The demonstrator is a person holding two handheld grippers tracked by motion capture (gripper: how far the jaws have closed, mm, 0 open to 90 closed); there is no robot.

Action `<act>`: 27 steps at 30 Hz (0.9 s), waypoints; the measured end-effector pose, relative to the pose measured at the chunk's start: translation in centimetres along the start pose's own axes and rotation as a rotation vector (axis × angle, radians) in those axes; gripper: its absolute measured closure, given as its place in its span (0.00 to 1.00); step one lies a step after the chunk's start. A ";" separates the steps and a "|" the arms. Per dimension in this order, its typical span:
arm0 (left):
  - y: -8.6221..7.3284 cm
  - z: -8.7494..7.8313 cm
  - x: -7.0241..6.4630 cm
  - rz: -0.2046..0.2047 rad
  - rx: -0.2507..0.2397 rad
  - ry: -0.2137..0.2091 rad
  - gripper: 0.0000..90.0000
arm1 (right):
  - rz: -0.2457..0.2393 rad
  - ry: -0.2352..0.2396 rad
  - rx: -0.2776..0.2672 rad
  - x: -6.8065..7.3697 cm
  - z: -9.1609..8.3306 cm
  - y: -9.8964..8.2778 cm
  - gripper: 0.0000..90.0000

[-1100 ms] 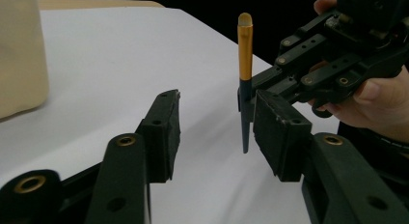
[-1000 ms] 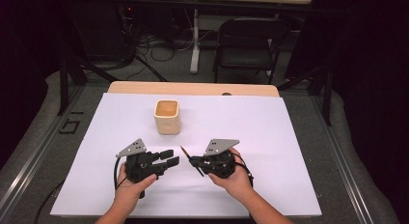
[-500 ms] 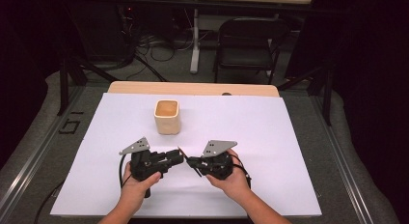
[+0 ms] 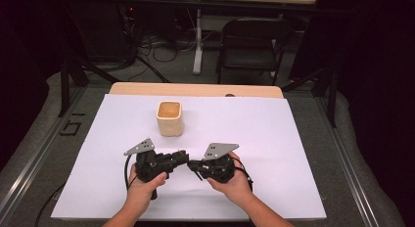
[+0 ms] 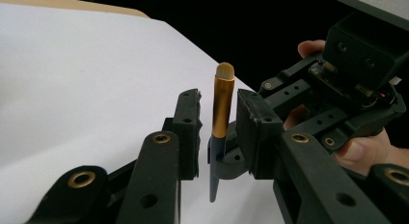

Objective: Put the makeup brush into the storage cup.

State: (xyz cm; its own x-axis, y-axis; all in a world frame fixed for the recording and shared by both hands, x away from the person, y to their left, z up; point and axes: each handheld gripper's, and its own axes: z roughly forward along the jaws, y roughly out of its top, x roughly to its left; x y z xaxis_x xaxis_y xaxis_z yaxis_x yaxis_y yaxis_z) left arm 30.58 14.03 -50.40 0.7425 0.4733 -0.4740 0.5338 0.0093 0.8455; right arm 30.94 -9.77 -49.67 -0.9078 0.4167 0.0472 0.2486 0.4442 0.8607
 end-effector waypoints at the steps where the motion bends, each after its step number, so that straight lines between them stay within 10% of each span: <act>1: 0.0 0.0 0.0 -0.001 -0.001 -0.001 0.80 | 0.000 0.001 -0.001 0.0 0.0 0.0 0.93; 27: -0.1 0.2 -0.1 -0.016 -0.007 0.001 0.92 | -0.012 0.006 0.001 0.2 0.2 0.1 0.93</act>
State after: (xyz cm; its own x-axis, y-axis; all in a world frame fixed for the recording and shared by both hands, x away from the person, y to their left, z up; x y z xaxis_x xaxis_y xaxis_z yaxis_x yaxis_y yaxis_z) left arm 30.54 13.79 -50.50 0.7334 0.4737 -0.4875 0.5429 0.0233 0.8395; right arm 30.83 -9.49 -49.70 -0.9129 0.4063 0.0403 0.2381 0.4496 0.8609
